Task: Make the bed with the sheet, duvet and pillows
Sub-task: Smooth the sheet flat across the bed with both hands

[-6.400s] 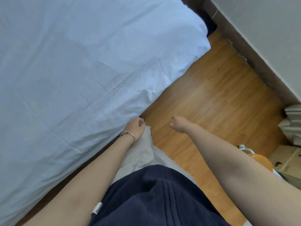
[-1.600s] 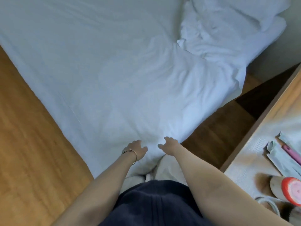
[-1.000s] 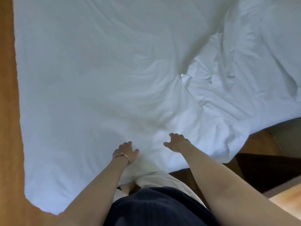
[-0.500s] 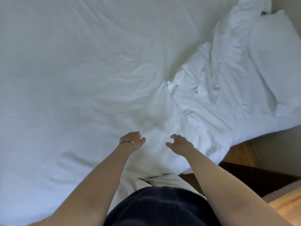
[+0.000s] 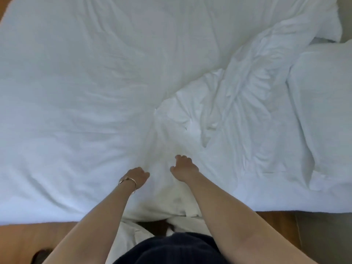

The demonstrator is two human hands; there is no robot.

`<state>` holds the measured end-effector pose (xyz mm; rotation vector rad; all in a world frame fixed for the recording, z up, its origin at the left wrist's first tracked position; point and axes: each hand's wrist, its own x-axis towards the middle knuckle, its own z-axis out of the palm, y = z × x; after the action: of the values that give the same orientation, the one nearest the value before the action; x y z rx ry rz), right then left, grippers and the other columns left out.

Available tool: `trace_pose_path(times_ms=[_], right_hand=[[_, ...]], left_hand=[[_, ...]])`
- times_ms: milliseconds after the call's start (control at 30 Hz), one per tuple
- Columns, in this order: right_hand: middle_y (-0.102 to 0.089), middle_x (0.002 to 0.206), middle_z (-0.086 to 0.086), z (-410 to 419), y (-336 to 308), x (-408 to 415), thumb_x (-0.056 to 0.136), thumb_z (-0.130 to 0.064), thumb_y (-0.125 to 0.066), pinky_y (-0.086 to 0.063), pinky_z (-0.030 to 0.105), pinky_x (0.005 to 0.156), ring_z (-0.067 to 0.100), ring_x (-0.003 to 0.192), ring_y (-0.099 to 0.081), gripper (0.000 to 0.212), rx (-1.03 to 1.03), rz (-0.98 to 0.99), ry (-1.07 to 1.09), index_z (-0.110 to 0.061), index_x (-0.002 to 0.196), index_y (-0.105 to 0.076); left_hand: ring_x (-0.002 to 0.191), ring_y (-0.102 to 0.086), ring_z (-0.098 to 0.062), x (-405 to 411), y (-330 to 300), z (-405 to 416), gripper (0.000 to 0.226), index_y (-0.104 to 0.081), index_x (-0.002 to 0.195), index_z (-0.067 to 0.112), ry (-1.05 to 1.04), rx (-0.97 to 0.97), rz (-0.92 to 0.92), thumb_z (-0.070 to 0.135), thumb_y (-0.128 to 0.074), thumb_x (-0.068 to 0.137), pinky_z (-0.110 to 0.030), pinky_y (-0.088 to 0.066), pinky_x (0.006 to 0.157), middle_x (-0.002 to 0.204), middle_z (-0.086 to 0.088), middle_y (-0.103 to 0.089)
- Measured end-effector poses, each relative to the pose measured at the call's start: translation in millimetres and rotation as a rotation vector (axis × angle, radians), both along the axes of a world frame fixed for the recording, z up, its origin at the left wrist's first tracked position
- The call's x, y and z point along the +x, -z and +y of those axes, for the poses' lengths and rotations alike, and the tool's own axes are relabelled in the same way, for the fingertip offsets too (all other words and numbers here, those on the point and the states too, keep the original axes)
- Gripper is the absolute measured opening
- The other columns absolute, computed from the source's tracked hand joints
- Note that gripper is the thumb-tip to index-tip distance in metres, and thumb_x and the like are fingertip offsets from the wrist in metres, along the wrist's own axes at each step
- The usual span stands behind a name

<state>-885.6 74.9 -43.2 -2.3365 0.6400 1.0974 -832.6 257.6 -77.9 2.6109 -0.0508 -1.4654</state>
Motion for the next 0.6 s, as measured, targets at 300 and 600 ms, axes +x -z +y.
trace_pose_path(times_ms=[300, 600], right_hand=[[-0.034, 0.146, 0.006, -94.4, -20.9, -4.4, 0.096, -0.024, -0.043, -0.037, 0.042, 0.101, 0.024, 0.135, -0.031, 0.054, -0.037, -0.037, -0.017, -0.015, 0.147, -0.027], [-0.023, 0.155, 0.001, -157.1, -30.0, -10.1, 0.099, -0.028, -0.041, -0.036, 0.040, 0.104, 0.021, 0.141, -0.023, 0.059, -0.121, -0.085, 0.036, -0.018, 0.152, -0.018]], left_hand=[[0.136, -0.033, -0.023, 34.6, -21.7, -129.9, 0.067, -0.030, 0.146, 0.025, -0.068, -0.177, -0.246, 0.053, -0.052, 0.089, -0.046, -0.042, 0.100, 0.148, -0.002, -0.034], [0.145, 0.019, -0.035, 173.1, 14.3, -225.8, 0.117, 0.015, 0.148, 0.042, -0.065, -0.090, -0.377, 0.078, -0.060, 0.066, -0.070, -0.001, 0.109, 0.161, 0.005, 0.012]])
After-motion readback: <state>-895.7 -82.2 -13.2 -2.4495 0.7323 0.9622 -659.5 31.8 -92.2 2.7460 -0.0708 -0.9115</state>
